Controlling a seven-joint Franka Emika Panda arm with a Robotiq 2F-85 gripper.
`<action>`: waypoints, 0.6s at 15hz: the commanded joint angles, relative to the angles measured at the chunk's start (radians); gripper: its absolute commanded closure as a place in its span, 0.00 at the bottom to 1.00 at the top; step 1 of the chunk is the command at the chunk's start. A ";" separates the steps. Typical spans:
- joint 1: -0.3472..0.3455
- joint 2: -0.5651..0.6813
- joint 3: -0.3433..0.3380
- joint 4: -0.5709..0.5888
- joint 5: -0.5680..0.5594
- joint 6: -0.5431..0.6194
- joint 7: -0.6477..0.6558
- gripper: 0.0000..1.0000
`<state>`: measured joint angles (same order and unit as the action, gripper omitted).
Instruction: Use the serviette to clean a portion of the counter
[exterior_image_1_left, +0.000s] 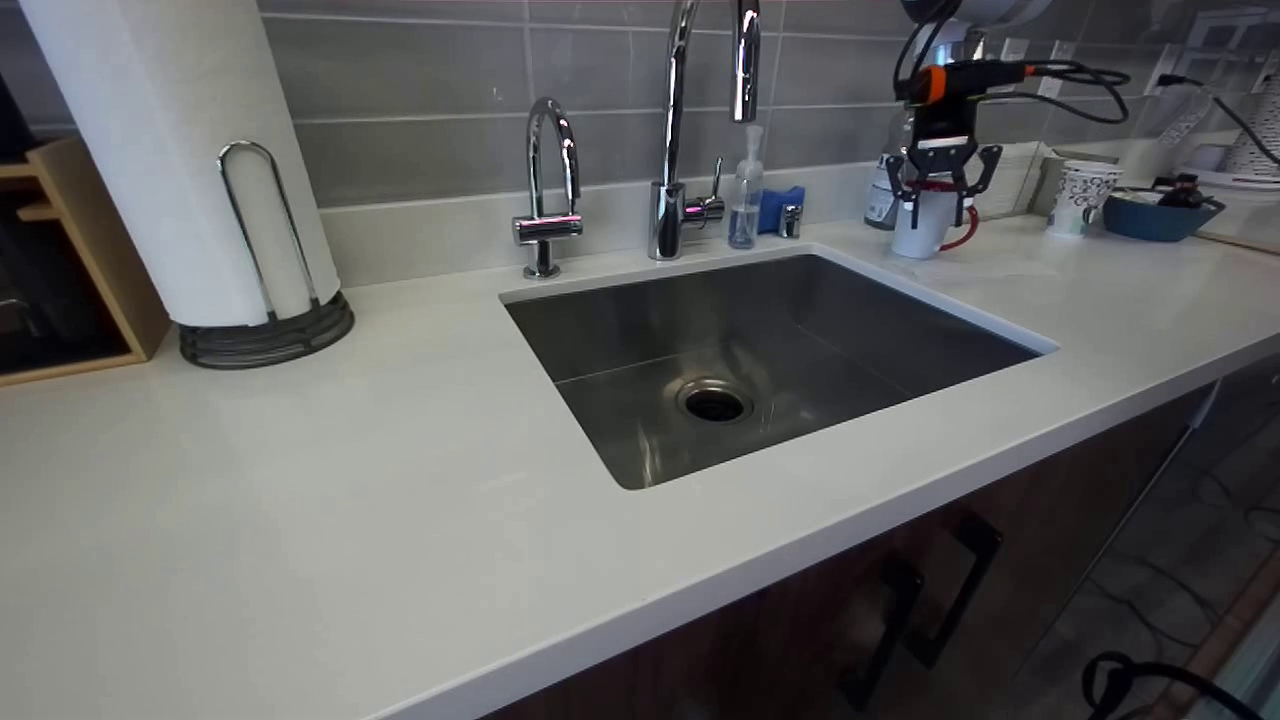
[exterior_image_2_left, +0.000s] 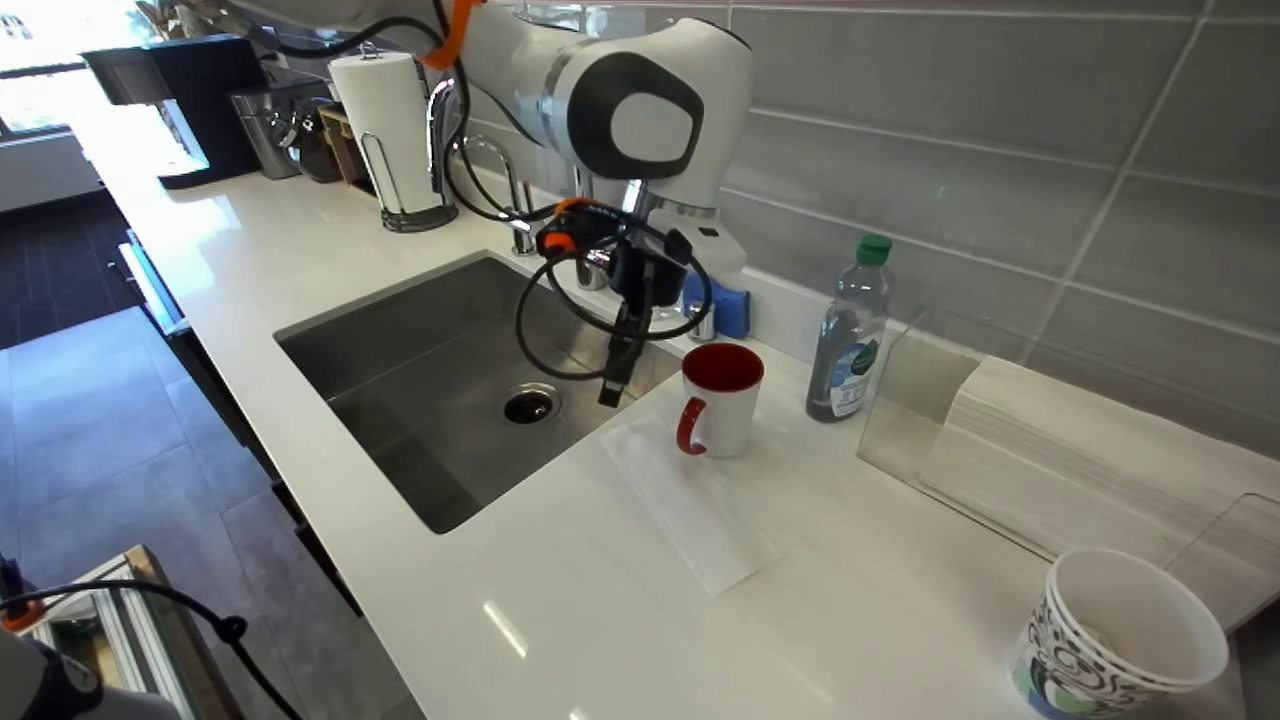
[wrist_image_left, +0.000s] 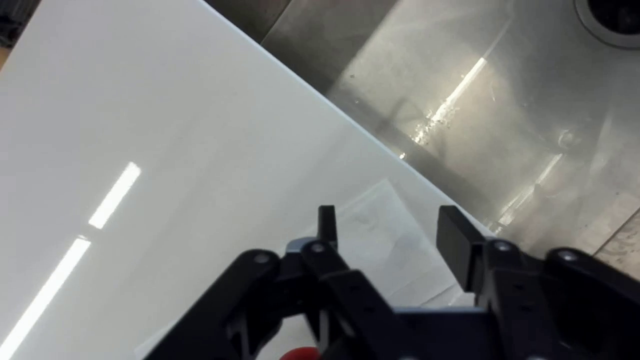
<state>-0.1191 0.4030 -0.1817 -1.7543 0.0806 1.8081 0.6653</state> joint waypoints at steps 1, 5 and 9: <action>0.002 -0.085 0.001 -0.045 -0.067 -0.113 -0.159 0.12; 0.008 -0.149 -0.013 -0.080 -0.243 -0.124 -0.300 0.00; -0.004 -0.137 -0.006 -0.063 -0.252 -0.081 -0.327 0.00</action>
<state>-0.1198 0.2650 -0.1912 -1.8201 -0.1712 1.7300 0.3375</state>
